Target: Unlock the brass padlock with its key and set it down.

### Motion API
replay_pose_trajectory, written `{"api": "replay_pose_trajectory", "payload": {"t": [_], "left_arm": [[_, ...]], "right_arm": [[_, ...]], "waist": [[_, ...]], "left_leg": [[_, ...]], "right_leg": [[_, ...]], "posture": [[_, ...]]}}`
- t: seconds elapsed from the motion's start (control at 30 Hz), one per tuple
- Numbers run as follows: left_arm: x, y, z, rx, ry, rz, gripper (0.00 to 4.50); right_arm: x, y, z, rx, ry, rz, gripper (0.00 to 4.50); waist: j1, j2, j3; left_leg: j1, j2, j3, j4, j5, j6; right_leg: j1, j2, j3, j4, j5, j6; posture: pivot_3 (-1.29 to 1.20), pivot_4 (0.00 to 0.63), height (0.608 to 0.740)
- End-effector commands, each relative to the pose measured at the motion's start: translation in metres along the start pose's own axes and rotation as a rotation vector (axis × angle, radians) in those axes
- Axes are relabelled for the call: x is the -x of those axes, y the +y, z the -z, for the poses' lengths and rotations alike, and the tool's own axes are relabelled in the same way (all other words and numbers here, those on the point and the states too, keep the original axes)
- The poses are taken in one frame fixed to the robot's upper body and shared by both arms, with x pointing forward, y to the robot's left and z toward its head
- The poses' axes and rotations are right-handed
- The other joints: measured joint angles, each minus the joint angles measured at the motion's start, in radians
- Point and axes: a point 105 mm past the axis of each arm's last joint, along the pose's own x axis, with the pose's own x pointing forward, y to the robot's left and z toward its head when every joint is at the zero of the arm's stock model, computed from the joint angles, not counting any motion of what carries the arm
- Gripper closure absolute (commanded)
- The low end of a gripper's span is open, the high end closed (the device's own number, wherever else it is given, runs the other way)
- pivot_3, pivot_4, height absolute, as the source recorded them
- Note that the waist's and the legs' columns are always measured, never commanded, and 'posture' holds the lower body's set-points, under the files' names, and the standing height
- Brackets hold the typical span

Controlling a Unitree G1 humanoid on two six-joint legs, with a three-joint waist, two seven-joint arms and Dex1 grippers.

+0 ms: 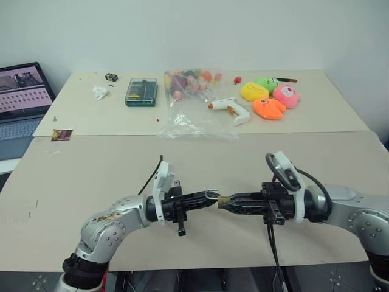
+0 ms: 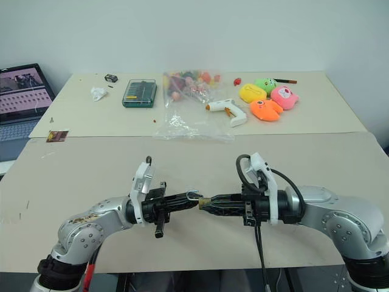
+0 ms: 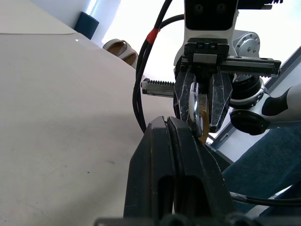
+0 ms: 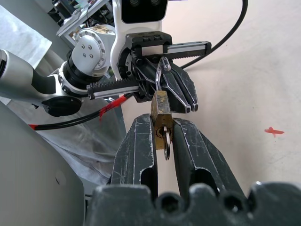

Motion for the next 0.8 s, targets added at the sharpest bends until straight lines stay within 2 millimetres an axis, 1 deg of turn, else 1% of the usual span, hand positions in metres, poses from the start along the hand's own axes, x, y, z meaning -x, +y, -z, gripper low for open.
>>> {"api": "replay_pose_trajectory", "payload": {"t": [0.03, 0.13, 0.23, 0.47, 0.57, 0.63, 0.67, 0.7, 0.8], "left_arm": [[-0.002, -0.005, -0.006, -0.016, -0.023, 0.027, 4.40], [-0.003, -0.005, -0.006, -0.015, -0.026, 0.024, 4.40], [-0.003, -0.006, -0.006, -0.017, -0.026, 0.023, 4.40], [0.003, 0.003, -0.007, -0.057, -0.011, -0.043, 4.40], [0.008, 0.011, -0.007, -0.089, -0.002, -0.091, 3.65], [0.013, 0.016, -0.009, -0.105, -0.010, -0.113, 2.97], [0.016, 0.018, -0.011, -0.121, -0.014, -0.125, 2.55], [0.018, 0.019, -0.013, -0.132, -0.016, -0.132, 2.27], [0.029, 0.017, -0.015, -0.198, 0.009, -0.141, 1.15]], "right_arm": [[0.003, 0.004, -0.001, 0.031, 0.003, -0.008, 4.38], [0.002, 0.002, 0.006, 0.014, 0.016, 0.002, 4.38], [0.003, -0.003, 0.008, 0.007, 0.014, 0.016, 4.38], [0.012, -0.009, 0.000, 0.011, 0.009, 0.033, 4.38], [0.016, -0.011, -0.002, 0.012, 0.023, 0.031, 4.38], [0.019, -0.014, -0.002, 0.012, 0.031, 0.035, 4.38], [0.020, -0.016, -0.002, 0.009, 0.030, 0.038, 4.38], [0.020, -0.017, -0.003, 0.007, 0.029, 0.040, 4.38], [0.018, -0.023, 0.000, -0.018, 0.032, 0.028, 4.38]], "waist": [[0.000, 0.000, 0.000], [0.000, 0.000, 0.000], [0.000, 0.000, 0.000], [0.000, 0.000, 0.000], [0.000, 0.000, 0.000], [0.001, 0.000, 0.000], [0.001, 0.000, 0.000], [0.000, 0.000, 0.000], [-0.002, 0.000, 0.000]], "left_leg": [[0.000, 0.000, 0.000, 0.000, 0.000, 0.000], [0.000, 0.000, 0.000, 0.000, 0.000, 0.000], [0.000, 0.000, 0.000, 0.000, 0.000, 0.000], [0.000, 0.000, 0.000, 0.000, 0.000, 0.000], [0.000, 0.000, 0.000, 0.000, 0.000, 0.000], [0.000, 0.000, 0.000, 0.000, 0.000, 0.000], [0.000, 0.000, 0.000, 0.000, 0.000, 0.000], [0.000, 0.000, 0.000, 0.000, 0.000, 0.000], [0.000, 0.000, 0.000, 0.000, 0.000, 0.000]], "right_leg": [[0.000, 0.000, 0.000, 0.000, 0.000, 0.000], [0.000, 0.000, 0.000, 0.000, 0.000, 0.000], [0.000, 0.000, 0.000, 0.000, 0.000, 0.000], [0.000, 0.000, 0.000, 0.000, 0.000, 0.000], [0.000, 0.000, 0.000, 0.000, 0.000, 0.000], [0.000, 0.000, 0.000, 0.000, 0.000, 0.000], [0.000, 0.000, 0.000, 0.000, 0.000, 0.000], [0.000, 0.000, 0.000, 0.000, 0.000, 0.000], [0.000, 0.000, 0.000, 0.000, 0.000, 0.000]], "posture": [[0.00, 0.150, 0.740], [0.00, 0.150, 0.740], [0.00, 0.150, 0.740], [0.00, 0.150, 0.740], [0.00, 0.150, 0.740], [0.00, 0.150, 0.740], [0.00, 0.150, 0.740], [0.00, 0.150, 0.740], [0.00, 0.150, 0.740]]}}
